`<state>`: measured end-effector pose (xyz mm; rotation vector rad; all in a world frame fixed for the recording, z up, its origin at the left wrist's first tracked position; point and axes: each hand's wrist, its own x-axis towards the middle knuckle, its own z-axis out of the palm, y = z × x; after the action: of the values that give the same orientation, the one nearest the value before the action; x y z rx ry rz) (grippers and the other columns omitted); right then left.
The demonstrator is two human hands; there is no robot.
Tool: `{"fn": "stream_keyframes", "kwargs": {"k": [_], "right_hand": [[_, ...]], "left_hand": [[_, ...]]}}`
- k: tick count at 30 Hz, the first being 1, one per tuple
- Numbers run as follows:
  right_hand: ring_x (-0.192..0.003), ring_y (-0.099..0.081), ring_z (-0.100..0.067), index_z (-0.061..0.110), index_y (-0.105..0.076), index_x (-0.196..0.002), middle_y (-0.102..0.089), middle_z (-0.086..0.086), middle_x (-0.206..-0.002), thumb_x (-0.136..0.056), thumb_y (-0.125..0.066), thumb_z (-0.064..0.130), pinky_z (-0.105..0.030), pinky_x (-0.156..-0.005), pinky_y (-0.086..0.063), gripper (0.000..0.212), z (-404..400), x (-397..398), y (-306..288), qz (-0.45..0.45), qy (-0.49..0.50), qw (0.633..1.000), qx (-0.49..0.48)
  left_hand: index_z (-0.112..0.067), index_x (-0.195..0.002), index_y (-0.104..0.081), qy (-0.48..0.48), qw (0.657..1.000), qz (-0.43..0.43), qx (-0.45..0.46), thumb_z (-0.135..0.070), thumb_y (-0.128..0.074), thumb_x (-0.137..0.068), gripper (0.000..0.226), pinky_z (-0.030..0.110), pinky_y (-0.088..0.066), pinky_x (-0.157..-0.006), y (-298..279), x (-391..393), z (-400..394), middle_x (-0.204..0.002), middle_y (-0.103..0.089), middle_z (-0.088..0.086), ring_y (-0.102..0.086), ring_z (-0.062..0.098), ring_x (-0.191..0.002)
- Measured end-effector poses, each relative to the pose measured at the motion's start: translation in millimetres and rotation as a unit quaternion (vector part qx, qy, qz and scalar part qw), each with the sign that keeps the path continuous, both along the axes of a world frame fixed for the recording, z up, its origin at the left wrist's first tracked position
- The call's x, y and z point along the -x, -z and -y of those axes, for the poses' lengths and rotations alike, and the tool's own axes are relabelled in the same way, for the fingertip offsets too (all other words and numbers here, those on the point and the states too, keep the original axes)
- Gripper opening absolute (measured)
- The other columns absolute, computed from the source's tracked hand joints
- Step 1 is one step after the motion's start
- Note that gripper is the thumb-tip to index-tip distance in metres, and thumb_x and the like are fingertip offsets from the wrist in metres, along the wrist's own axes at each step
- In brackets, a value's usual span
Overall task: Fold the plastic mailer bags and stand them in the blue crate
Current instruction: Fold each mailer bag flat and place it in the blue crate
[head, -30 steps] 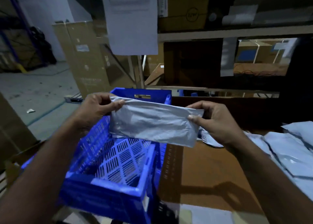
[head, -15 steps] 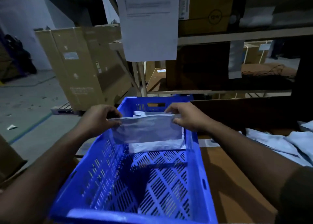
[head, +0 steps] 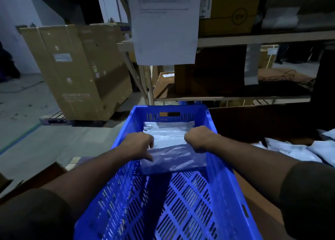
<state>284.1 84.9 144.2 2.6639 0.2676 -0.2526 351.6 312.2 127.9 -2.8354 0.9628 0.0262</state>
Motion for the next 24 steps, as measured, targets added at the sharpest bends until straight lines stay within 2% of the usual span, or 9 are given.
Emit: {"fn": "stream_keyframes", "kwargs": {"k": [4, 6, 8, 9, 11, 13, 18, 21, 24], "right_hand": [[-0.106, -0.064, -0.032, 0.011, -0.063, -0.108, -0.063, -0.01, -0.114, -0.088, -0.064, 0.011, -0.042, -0.08, -0.054, 0.02, -1, -10, 16, -0.032, 0.012, 0.999, -0.007], [-0.115, -0.059, -0.032, 0.013, -0.063, -0.12, -0.056, -0.011, -0.125, -0.084, -0.077, 0.025, -0.043, -0.085, -0.054, 0.04, 0, -14, 21, -0.048, 0.0, 0.999, 0.0], [-0.127, -0.047, -0.033, 0.013, -0.061, -0.127, -0.044, -0.013, -0.135, -0.078, -0.084, 0.034, -0.047, -0.09, -0.052, 0.059, 2, -16, 22, -0.047, -0.012, 0.999, 0.013], [-0.131, -0.04, -0.034, 0.013, -0.062, -0.127, -0.039, -0.014, -0.139, -0.077, -0.085, 0.034, -0.049, -0.091, -0.051, 0.059, 2, -17, 21, -0.034, -0.019, 0.999, 0.016], [-0.135, -0.033, -0.034, 0.013, -0.063, -0.125, -0.034, -0.015, -0.144, -0.082, -0.081, 0.028, -0.049, -0.093, -0.05, 0.049, 3, -17, 19, 0.004, -0.036, 0.999, 0.026], [-0.135, -0.034, -0.033, 0.011, -0.063, -0.125, -0.035, -0.016, -0.146, -0.088, -0.074, 0.02, -0.047, -0.092, -0.048, 0.039, -1, -19, 17, 0.029, -0.042, 0.998, 0.034], [-0.113, -0.059, -0.033, 0.008, -0.062, -0.121, -0.055, -0.014, -0.129, -0.093, -0.06, 0.005, -0.042, -0.077, -0.048, 0.029, -8, -25, 20, 0.022, -0.011, 0.999, 0.032], [-0.108, -0.062, -0.032, 0.011, -0.065, -0.116, -0.059, -0.011, -0.125, -0.093, -0.056, 0.003, -0.039, -0.07, -0.046, 0.026, -6, -26, 18, 0.048, -0.002, 0.998, 0.035], [-0.109, -0.062, -0.031, 0.012, -0.066, -0.115, -0.06, -0.011, -0.124, -0.094, -0.054, 0.002, -0.037, -0.07, -0.044, 0.026, -7, -26, 20, 0.066, 0.005, 0.997, 0.031]], "left_hand": [[-0.016, -0.124, -0.048, 0.009, 0.996, 0.056, -0.063, -0.049, -0.084, -0.076, 0.068, 0.035, -0.037, -0.068, 7, 3, 11, -0.116, -0.067, 0.005, -0.063, 0.029, -0.107], [-0.011, -0.134, -0.038, -0.002, 0.995, 0.078, -0.066, -0.044, -0.084, -0.078, 0.079, 0.037, -0.038, -0.067, 11, 4, 16, -0.115, -0.068, 0.009, -0.066, 0.033, -0.105], [-0.008, -0.14, -0.034, -0.018, 0.994, 0.088, -0.07, -0.042, -0.083, -0.08, 0.085, 0.036, -0.04, -0.066, 14, 3, 21, -0.115, -0.069, 0.01, -0.067, 0.033, -0.104], [-0.008, -0.139, -0.038, -0.025, 0.993, 0.091, -0.075, -0.04, -0.082, -0.082, 0.079, 0.035, -0.04, -0.066, 14, 2, 22, -0.116, -0.069, 0.009, -0.067, 0.032, -0.105], [-0.011, -0.127, -0.051, -0.035, 0.991, 0.094, -0.089, -0.032, -0.076, -0.087, 0.052, 0.034, -0.04, -0.068, 14, -1, 22, -0.119, -0.068, 0.007, -0.067, 0.029, -0.106], [-0.015, -0.118, -0.056, -0.048, 0.99, 0.094, -0.092, -0.026, -0.072, -0.088, 0.036, 0.033, -0.041, -0.07, 16, -2, 21, -0.119, -0.067, 0.006, -0.067, 0.027, -0.107], [-0.015, -0.118, -0.051, -0.062, 0.988, 0.118, -0.076, -0.016, -0.067, -0.09, 0.032, 0.033, -0.04, -0.066, 21, -6, 24, -0.112, -0.068, 0.004, -0.068, 0.027, -0.102], [-0.017, -0.117, -0.052, -0.074, 0.986, 0.13, -0.067, -0.017, -0.069, -0.091, 0.031, 0.032, -0.039, -0.065, 21, -7, 29, -0.112, -0.069, 0.003, -0.069, 0.026, -0.102], [-0.017, -0.114, -0.052, -0.079, 0.987, 0.133, -0.052, -0.017, -0.069, -0.09, 0.03, 0.032, -0.038, -0.065, 23, -8, 27, -0.111, -0.07, 0.003, -0.069, 0.026, -0.101]]}}
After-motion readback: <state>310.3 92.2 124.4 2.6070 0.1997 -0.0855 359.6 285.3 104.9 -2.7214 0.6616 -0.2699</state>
